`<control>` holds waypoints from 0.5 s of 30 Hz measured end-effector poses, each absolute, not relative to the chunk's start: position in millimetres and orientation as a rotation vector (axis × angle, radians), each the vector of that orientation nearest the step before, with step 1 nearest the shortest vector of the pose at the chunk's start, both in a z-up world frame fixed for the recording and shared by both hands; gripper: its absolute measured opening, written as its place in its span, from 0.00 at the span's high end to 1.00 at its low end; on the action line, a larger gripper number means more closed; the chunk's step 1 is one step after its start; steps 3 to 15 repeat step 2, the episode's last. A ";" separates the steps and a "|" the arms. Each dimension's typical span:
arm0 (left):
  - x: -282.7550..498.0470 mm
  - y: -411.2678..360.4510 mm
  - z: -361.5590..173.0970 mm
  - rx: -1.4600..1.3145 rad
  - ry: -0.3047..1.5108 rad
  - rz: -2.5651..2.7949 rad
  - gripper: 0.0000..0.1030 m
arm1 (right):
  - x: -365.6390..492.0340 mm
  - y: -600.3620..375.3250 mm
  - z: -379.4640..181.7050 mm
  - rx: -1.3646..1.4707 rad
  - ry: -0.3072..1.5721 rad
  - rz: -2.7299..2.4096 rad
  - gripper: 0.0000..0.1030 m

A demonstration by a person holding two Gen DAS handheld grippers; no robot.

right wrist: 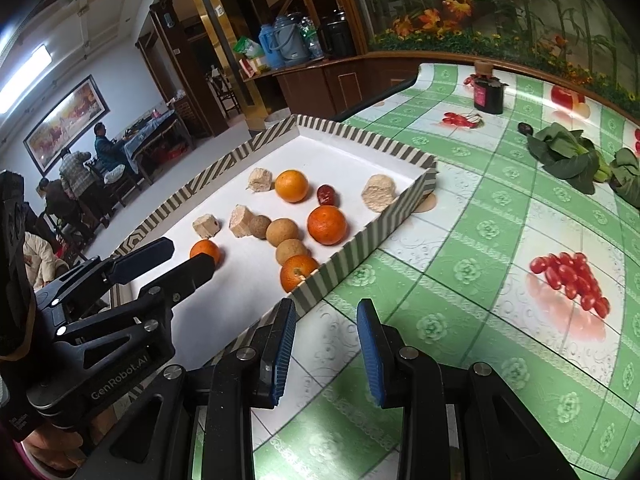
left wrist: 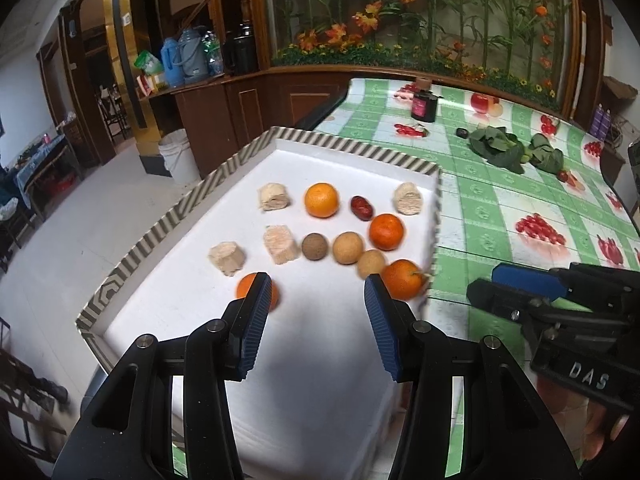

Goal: Organize fruits

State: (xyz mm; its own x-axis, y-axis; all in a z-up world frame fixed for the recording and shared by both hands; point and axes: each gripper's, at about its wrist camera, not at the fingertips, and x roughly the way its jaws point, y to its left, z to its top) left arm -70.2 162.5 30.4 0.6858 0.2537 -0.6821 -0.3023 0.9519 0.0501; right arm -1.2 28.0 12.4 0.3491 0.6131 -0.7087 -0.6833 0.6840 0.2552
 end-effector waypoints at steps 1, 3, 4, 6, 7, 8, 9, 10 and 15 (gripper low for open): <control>-68.8 158.6 32.0 -0.075 0.760 0.292 0.53 | 0.1 22.1 14.5 -0.084 0.872 0.829 0.70; -66.4 151.1 34.0 -0.085 0.771 0.261 0.53 | 1.3 16.9 16.2 -0.080 0.869 0.815 0.70; -66.4 151.1 34.0 -0.085 0.771 0.261 0.53 | 1.3 16.9 16.2 -0.080 0.869 0.815 0.70; -66.4 151.1 34.0 -0.085 0.771 0.261 0.53 | 1.3 16.9 16.2 -0.080 0.869 0.815 0.70; -66.4 151.1 34.0 -0.085 0.771 0.261 0.53 | 1.3 16.9 16.2 -0.080 0.869 0.815 0.70; -66.4 151.1 34.0 -0.085 0.771 0.261 0.53 | 1.3 16.9 16.2 -0.080 0.869 0.815 0.70; -66.4 151.1 34.0 -0.085 0.771 0.261 0.53 | 1.3 16.9 16.2 -0.080 0.869 0.815 0.70; -66.4 151.1 34.0 -0.085 0.771 0.261 0.53 | 1.3 16.9 16.2 -0.080 0.869 0.815 0.70; -66.4 151.1 34.0 -0.085 0.771 0.261 0.53 | 1.3 16.9 16.2 -0.080 0.869 0.815 0.70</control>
